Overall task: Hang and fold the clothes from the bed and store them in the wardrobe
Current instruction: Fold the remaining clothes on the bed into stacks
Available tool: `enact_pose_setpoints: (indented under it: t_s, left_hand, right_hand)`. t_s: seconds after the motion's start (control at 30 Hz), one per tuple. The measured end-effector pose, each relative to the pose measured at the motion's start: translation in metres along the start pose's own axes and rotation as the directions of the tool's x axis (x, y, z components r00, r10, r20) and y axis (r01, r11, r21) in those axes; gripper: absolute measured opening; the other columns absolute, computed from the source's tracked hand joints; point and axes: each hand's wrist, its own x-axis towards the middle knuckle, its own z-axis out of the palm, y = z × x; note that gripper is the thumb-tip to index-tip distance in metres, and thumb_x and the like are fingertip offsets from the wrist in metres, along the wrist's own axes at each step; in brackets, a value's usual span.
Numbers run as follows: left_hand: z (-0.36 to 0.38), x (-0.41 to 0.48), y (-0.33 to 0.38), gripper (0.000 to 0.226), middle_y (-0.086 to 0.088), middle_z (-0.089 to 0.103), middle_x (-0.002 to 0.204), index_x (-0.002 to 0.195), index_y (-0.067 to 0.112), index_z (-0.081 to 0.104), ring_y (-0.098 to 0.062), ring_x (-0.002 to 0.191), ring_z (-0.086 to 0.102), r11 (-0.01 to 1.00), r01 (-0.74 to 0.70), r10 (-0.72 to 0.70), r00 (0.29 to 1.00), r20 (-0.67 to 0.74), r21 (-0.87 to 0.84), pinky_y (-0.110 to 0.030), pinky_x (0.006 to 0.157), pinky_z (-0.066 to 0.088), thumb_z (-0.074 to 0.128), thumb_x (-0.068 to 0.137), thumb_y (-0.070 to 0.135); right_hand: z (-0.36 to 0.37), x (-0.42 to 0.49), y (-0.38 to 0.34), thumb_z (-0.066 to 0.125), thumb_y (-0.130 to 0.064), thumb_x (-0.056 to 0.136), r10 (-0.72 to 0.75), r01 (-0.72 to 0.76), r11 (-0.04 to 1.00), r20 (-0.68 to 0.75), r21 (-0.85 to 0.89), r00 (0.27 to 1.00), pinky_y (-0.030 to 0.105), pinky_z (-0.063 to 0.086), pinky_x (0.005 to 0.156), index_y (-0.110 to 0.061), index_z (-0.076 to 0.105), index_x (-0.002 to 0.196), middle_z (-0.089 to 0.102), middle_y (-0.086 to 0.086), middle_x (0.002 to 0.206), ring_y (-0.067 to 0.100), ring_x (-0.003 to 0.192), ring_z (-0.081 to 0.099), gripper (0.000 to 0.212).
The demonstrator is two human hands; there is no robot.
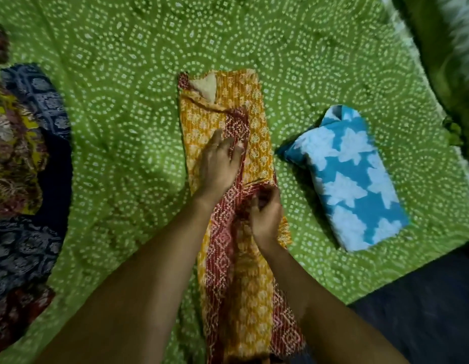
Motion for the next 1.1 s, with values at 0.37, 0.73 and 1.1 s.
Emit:
enact_pose_setpoints:
  t_s: [0.37,0.73,1.1]
  left_hand:
    - [0.037,-0.074,-0.052,0.061,-0.009,-0.020,0.155,0.148,0.014,-0.009,-0.019,0.140,-0.023,0.924,-0.078,-0.019,0.969,0.248,0.375,-0.039,0.116,-0.013,0.018,0.100,0.040]
    - [0.080,-0.214,-0.059,0.064,-0.002,-0.024,0.152,0.144,0.017,-0.018,-0.016,0.137,-0.029,0.925,-0.013,-0.071,0.976,0.206,0.379,-0.031,0.105,-0.032,-0.004,0.089,0.049]
    - [0.081,-0.319,-0.054,0.047,-0.012,0.038,0.146,0.141,0.009,0.039,-0.027,0.132,0.037,0.974,0.216,-0.212,0.975,0.059,-0.068,-0.033,0.106,0.029,0.033,0.099,0.031]
  right_hand:
    - [-0.004,0.003,0.034,0.034,-0.019,0.099,-0.155,0.649,0.597,0.725,-0.472,0.671,0.042,-0.006,0.119,-0.019,-0.006,0.150,-0.020,0.006,0.155,0.019,0.140,-0.024,0.064]
    - [-0.037,-0.052,0.082,0.016,-0.039,0.100,-0.037,0.672,0.447,0.739,-0.590,0.673,0.040,-0.018,0.113,-0.014,-0.018,0.147,-0.029,0.009,0.151,0.023,0.139,-0.028,0.063]
    - [-0.102,-0.112,0.130,0.040,-0.029,0.097,-0.064,0.571,0.672,0.732,-0.472,0.679,0.050,0.011,0.118,-0.016,0.009,0.151,-0.002,0.009,0.158,0.030,0.145,0.000,0.065]
